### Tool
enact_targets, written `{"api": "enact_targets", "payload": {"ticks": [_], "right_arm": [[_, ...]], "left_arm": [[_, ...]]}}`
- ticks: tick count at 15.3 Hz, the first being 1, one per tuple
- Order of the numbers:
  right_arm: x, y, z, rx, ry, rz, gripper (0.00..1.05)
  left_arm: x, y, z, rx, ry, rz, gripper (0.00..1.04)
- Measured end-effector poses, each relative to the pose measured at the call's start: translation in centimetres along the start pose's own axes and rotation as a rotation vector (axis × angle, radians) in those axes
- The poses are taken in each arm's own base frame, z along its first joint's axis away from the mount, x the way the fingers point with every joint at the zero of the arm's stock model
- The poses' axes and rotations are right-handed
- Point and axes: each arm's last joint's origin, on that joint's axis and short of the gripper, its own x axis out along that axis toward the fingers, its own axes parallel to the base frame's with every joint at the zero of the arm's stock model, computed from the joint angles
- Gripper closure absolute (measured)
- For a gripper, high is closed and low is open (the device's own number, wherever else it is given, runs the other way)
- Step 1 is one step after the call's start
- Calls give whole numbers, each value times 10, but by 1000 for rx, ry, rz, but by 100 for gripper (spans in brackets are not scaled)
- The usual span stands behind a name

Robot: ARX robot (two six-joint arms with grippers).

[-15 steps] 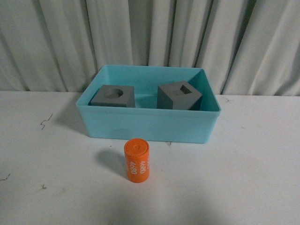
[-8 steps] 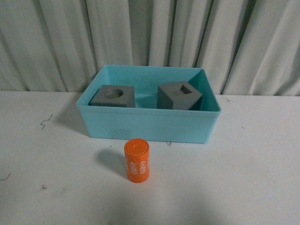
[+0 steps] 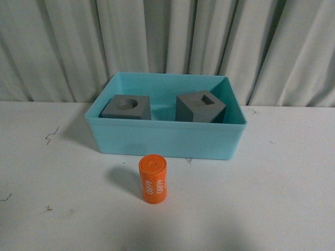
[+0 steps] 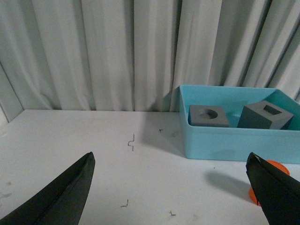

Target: Place gray and orange parts in blue box

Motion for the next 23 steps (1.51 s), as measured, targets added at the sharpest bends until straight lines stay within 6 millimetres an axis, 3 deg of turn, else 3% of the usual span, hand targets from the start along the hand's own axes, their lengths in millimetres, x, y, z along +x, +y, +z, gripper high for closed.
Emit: {"api": "enact_targets", "payload": {"ticks": [1,2,3,4,5,7,9,12,16,19,21,23], "right_arm": [[13,-15,12,38,106,-50,6],[28,-39,38,21,89,-65,6],[45,-62,65,-69,47,8,6],[62,-82,78,-144,66,82,6],[87,-96,73,-175,159,217,6],[126,-98,43,-202,340,530,6],[153,-86,33,-316,404,760,6],[186,-48,1,-493,437,1012,6],[224,8,15,-622,301,1115,6],[236,39,-2,-605,354,1173,6],[250,58,1,-618,324,1183,6],[269,80,-11,-586,352,1178,6]], "left_arm": [[0,0,0,0,-2,-3,7],[0,0,0,0,-2,0,7],[0,0,0,0,-1,0,7],[0,0,0,0,-2,0,7],[0,0,0,0,-1,0,7],[0,0,0,0,-1,-1,7],[0,0,0,0,-1,0,7],[0,0,0,0,-1,0,7],[0,0,0,0,-1,0,7],[0,0,0,0,-1,0,7],[0,0,0,0,-1,0,7],[0,0,0,0,-1,0,7]]}}
